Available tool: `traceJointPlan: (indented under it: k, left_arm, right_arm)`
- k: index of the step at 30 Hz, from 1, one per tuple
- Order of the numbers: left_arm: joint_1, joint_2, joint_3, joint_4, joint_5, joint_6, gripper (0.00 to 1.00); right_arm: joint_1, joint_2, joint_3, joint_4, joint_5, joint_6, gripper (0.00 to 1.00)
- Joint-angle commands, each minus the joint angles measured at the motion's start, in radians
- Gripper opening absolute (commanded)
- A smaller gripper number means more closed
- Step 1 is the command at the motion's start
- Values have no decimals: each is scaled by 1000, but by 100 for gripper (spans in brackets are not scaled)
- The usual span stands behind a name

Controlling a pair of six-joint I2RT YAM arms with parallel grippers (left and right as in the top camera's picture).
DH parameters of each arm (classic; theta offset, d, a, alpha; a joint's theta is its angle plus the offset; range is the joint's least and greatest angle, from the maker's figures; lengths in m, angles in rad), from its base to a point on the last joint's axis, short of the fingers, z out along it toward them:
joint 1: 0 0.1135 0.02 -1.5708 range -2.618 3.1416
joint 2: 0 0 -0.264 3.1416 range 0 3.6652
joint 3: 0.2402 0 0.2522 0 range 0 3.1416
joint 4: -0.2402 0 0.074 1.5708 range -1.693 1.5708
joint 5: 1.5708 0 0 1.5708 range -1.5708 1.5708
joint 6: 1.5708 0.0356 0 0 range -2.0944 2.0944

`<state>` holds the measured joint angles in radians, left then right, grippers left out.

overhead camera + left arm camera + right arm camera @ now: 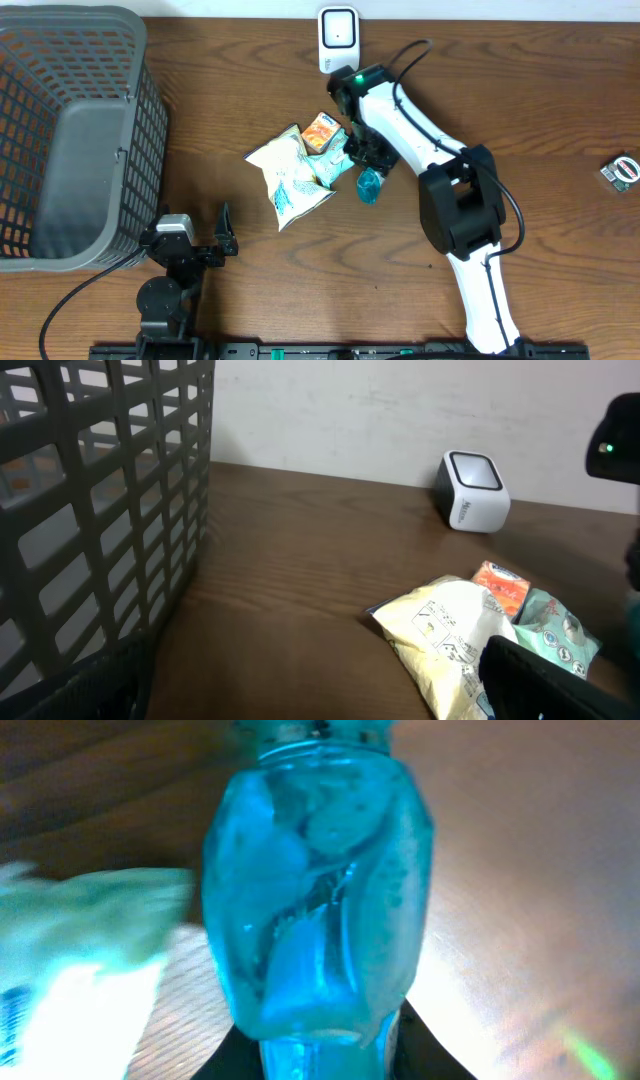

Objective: Scan the item barcode
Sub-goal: 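Lift the Listerine bottle and carry it toward the white scanner, then hold the bottle in front of the scanner window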

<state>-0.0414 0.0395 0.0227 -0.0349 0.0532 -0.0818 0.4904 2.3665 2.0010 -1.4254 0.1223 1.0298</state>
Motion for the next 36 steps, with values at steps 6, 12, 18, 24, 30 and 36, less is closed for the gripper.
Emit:
traceJointPlan:
  k: [6,12,18,24,30,36]
  left_arm:
    - [-2,-3,-19,-31,-2,-5,98]
    - [-2,-3,-19,-31,-2,-5,98]
    - [-2,-3,-19,-31,-2,-5,98]
    - [-2,-3,-19,-31,-2,-5,98]
    - [-2,-3,-19,-31,-2,-5,98]
    - [-2,-3,-19,-31,-2,-5,98]
  right_arm:
    - [-58,-27,1,-277,-96,750,1]
    - [-83,-32,-2,-277,-255,771,1]
    - [-84,-32,-2,-277,-340,855,1]
    - [-88,-39,-1,-277,-422,828,1]
    - [-146,-151,1,-272,-472,672,1]
    - [-158,-331,1,41,-379,495,1]
